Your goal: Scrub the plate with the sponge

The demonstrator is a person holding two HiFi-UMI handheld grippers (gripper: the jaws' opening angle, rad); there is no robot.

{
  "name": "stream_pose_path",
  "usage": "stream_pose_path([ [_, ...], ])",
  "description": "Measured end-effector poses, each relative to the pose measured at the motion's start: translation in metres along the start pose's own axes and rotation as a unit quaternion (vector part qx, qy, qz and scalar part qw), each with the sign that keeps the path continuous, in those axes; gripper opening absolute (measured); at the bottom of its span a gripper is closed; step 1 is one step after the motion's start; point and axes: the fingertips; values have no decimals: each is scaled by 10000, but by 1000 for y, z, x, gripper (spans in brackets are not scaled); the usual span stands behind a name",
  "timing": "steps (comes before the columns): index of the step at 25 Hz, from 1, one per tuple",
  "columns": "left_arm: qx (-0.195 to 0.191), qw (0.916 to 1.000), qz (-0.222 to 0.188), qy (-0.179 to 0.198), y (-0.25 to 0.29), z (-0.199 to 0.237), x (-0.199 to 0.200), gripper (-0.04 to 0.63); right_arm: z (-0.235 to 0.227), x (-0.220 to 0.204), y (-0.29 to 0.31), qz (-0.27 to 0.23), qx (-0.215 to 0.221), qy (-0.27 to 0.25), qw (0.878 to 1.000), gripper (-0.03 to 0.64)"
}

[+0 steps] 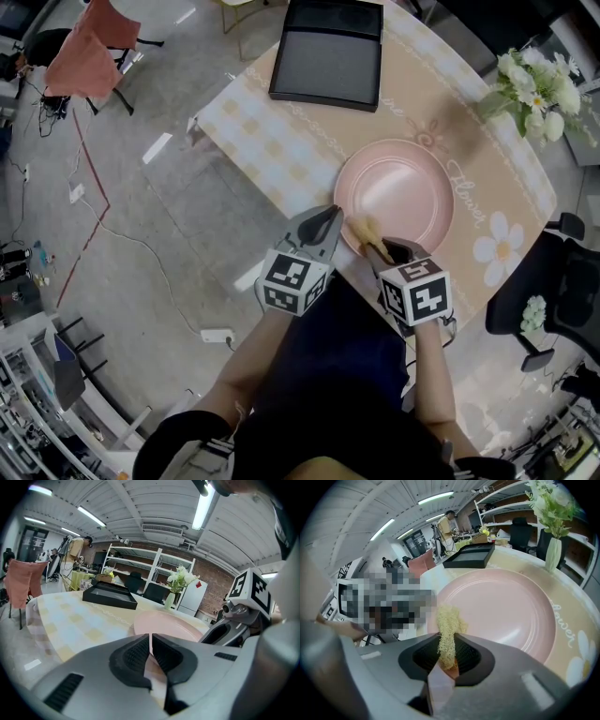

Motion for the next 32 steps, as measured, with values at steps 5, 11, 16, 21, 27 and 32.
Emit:
stream_pose_path([
  [5,-18,10000,8,9,2,-2,0,25,-6,-1,-2,-38,-44,72,10000,77],
  [11,-21,10000,9,12,3,-3,-1,25,-13,-1,-3,-77,-66,121,9999,77],
  [16,-17,10000,1,10,3,-4,0,25,-19,-1,-6,-107,-112,191,9997,77],
  [21,-19,10000,3,15,3,-3,-1,25,-27,-1,-8,-148,-156,290,9993,77],
  [27,-40,10000,32,34,3,-4,-2,25,-32,-1,-10,-190,-171,397,9989,77],
  [32,-58,10000,47,56,4,-4,-1,25,-40,0,-12,-215,-244,460,9984,77],
])
Point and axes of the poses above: the fingertips, and each gripper's own axes: y forward along the fingers, z to its left, x out of its top, and after that the axes turned 9 degrees about z, right-handed
